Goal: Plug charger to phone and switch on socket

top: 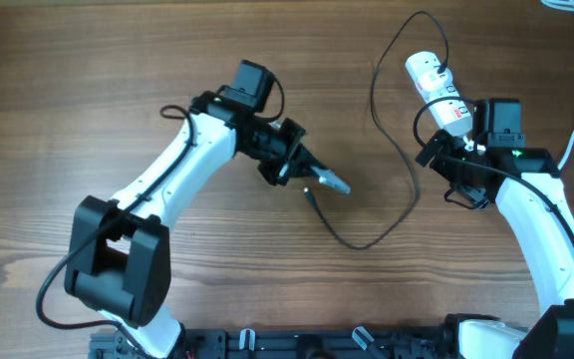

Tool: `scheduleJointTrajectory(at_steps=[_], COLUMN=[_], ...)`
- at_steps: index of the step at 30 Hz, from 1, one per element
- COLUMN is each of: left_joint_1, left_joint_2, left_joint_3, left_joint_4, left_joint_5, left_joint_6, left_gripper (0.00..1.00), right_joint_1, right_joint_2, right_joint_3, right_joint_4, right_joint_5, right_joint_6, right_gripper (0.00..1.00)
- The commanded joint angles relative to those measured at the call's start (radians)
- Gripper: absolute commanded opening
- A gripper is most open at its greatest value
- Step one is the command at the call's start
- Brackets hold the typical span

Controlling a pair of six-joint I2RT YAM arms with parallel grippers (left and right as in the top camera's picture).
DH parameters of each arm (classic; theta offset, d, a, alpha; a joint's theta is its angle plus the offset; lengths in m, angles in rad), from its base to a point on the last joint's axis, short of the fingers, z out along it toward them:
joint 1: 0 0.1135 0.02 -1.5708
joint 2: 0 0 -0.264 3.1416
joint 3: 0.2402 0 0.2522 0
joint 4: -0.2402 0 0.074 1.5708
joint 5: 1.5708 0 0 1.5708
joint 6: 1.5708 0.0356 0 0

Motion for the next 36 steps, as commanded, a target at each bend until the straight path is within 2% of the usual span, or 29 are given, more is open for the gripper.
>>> scheduleJointTrajectory(at_steps=[1,3,6,11,19,26,29,33,36], left_joint_1=[-0.015,-0.010,0.005,0.026,0.068,0.103,0.126,0.164,0.202], left_joint_2=[0.005,0.006,0.006,0.006,0.006,0.006,0.006,0.006,0.009], left_joint_3=[0.000,0.000,0.000,0.000,0.000,0.000,0.000,0.000,0.000], left_joint_4=[0.002,0.032,0.117,0.220,0.216,0.198,0.197,0.206,0.206], left_joint_5=[-0.447,-0.510,-0.515,-0.515,-0.514,-0.513,-0.510,-0.439,-0.353], left_joint_6=[0.125,0.171,0.359,0.453,0.640,0.662,0.663,0.679,0.723], left_gripper=[0.04,0.04,0.04,0.04,0.04,0.04,0.04,0.04,0.04], right_joint_1=[-0.002,-0.002,-0.002,-0.002,-0.002,-0.002,-0.002,-0.002,-0.002], right_joint_2=[0.010,0.010,0.010,0.010,0.010,0.010,0.010,0.010,0.010], right_joint_3=[0.008,0.008,0.008,0.008,0.008,0.008,0.008,0.008,0.008], right_joint_4=[0.002,0.002,0.002,0.002,0.002,0.004,0.092,0.108,0.165], right_joint_5=[0.021,0.020,0.021,0.021,0.021,0.020,0.017,-0.022,-0.121], right_joint_6=[0.008,0.008,0.008,0.008,0.008,0.009,0.095,0.214,0.157], right_gripper=[1.00,1.00,1.00,1.00,1.00,1.00,1.00,1.00,1.00])
